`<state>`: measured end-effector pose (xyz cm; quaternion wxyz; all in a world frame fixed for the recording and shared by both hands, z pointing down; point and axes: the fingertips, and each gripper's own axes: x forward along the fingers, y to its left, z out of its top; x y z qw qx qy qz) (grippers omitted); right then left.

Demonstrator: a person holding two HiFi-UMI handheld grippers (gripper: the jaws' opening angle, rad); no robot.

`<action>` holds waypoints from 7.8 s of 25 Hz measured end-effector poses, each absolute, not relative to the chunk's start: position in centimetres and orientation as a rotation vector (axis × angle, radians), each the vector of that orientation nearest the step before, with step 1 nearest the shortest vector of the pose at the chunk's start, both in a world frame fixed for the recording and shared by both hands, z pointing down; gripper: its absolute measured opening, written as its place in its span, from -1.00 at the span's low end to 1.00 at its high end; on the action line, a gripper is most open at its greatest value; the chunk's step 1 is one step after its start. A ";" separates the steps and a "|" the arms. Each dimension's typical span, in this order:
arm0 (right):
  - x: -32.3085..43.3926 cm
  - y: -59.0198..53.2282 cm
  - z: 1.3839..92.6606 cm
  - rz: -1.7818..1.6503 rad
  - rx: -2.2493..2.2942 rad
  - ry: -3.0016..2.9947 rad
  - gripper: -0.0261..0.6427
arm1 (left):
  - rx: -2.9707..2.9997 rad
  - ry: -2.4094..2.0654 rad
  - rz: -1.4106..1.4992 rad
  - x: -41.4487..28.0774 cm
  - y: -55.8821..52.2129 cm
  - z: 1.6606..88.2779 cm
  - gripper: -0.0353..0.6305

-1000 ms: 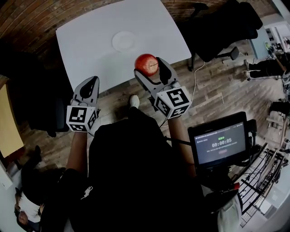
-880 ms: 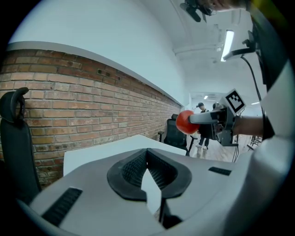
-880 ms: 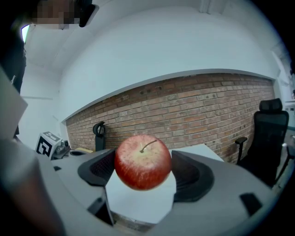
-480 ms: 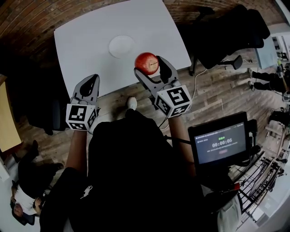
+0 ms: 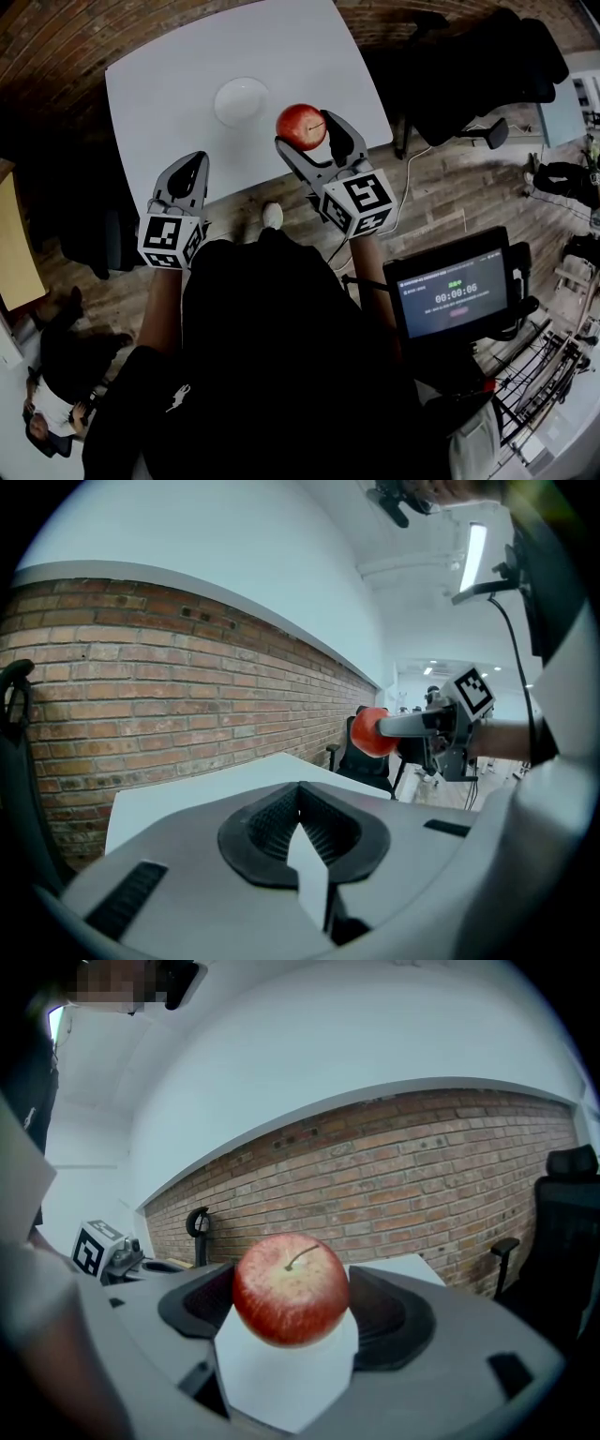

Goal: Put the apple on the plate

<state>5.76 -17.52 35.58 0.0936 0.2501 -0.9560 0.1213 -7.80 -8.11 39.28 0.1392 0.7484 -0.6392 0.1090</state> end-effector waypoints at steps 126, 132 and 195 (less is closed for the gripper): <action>-6.6 -24.8 55.4 0.167 0.537 -2.377 0.21 | 2.105 -1.495 0.326 -10.7 -15.2 50.3 -0.88; -6.8 -24.9 55.5 0.145 0.528 -2.365 0.21 | 2.102 -1.497 0.324 -10.8 -15.3 50.3 -0.88; -3.7 -25.9 50.4 0.113 0.615 -2.428 0.32 | 2.167 -1.518 0.382 -8.3 -15.4 46.1 -0.88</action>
